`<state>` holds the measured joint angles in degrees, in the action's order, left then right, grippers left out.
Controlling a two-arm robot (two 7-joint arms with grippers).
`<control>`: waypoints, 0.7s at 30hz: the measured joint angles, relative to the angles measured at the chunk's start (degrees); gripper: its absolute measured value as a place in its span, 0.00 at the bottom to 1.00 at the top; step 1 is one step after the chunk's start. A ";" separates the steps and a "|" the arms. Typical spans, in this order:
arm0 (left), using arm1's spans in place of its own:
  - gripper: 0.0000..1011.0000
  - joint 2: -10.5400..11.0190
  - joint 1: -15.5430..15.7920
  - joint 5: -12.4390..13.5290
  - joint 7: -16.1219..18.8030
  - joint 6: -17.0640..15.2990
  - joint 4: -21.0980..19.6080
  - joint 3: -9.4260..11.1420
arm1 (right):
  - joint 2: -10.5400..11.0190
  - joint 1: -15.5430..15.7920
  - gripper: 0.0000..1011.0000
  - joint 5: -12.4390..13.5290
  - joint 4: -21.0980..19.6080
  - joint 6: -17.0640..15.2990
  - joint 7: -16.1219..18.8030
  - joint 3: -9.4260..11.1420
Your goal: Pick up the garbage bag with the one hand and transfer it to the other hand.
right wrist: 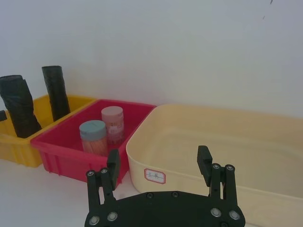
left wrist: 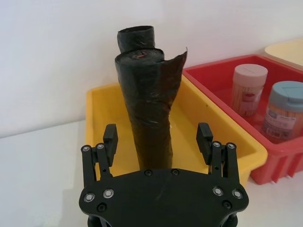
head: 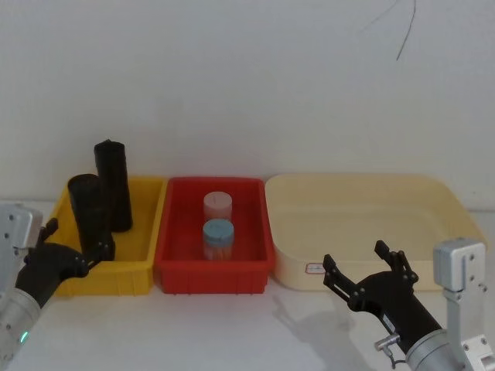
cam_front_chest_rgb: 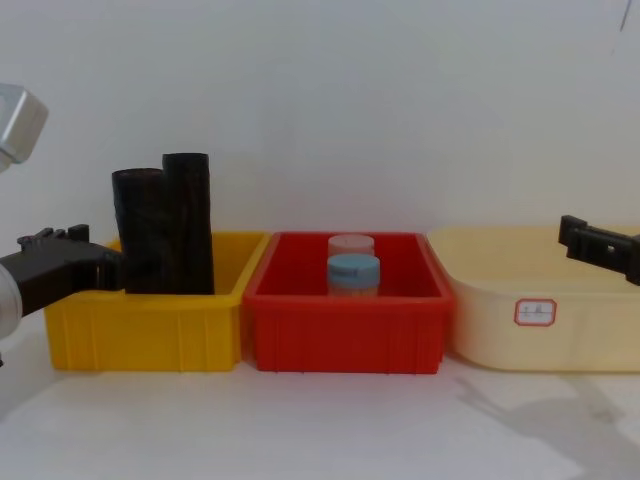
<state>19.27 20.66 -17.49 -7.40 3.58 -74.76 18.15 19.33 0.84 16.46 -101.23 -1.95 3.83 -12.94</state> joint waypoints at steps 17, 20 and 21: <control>0.99 -3.14 9.02 1.15 -3.90 4.63 13.21 0.69 | 0.00 0.00 0.99 0.00 0.00 0.00 0.00 0.00; 0.99 -3.77 10.76 1.48 -4.59 5.40 15.54 0.90 | 0.00 0.00 0.99 0.00 0.00 0.00 0.00 0.00; 0.99 -3.96 11.25 1.55 -4.81 5.62 16.40 0.96 | 0.00 0.00 0.99 0.00 0.00 0.00 0.00 0.00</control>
<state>15.31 31.91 -15.94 -12.21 9.20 -58.36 19.11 19.34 0.84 16.47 -101.23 -1.95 3.83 -12.94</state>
